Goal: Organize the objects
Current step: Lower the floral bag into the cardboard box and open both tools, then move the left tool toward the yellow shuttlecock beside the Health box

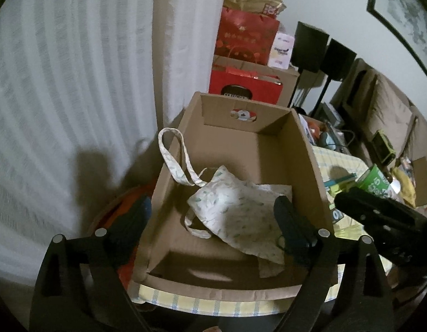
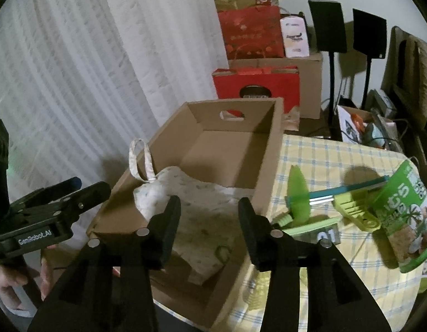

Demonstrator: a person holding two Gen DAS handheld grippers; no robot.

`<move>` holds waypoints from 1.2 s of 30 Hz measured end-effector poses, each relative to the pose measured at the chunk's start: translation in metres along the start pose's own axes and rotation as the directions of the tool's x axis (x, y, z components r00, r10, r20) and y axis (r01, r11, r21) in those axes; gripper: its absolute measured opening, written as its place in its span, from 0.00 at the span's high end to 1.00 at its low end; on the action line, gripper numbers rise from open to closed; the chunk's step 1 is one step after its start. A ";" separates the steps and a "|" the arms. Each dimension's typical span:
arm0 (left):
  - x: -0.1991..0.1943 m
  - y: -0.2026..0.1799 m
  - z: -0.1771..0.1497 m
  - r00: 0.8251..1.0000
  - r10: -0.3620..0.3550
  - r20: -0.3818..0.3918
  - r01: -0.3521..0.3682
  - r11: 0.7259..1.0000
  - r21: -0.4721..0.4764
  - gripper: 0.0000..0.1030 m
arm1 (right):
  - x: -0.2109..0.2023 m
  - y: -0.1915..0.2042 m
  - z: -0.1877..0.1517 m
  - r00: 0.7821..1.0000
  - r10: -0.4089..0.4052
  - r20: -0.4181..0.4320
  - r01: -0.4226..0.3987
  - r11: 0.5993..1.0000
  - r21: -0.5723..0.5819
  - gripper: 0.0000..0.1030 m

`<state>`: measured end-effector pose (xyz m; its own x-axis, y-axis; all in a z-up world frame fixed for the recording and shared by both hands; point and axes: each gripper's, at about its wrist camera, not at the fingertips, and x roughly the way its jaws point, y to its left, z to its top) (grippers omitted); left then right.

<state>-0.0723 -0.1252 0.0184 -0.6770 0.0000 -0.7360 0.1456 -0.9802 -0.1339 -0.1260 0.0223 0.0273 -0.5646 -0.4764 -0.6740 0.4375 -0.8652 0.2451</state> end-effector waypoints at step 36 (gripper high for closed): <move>-0.009 -0.107 -0.040 0.981 -0.185 -0.054 0.192 0.961 0.199 0.11 | -0.056 -0.107 -0.062 0.981 -0.189 -0.044 0.192 0.978 0.082 0.43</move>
<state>-0.0524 -0.0123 0.0128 -0.6519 0.1919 -0.7336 -0.1339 -0.9814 -0.1377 -0.0974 0.1510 -0.0040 -0.6055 -0.2966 -0.7385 0.2622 -0.9505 0.1668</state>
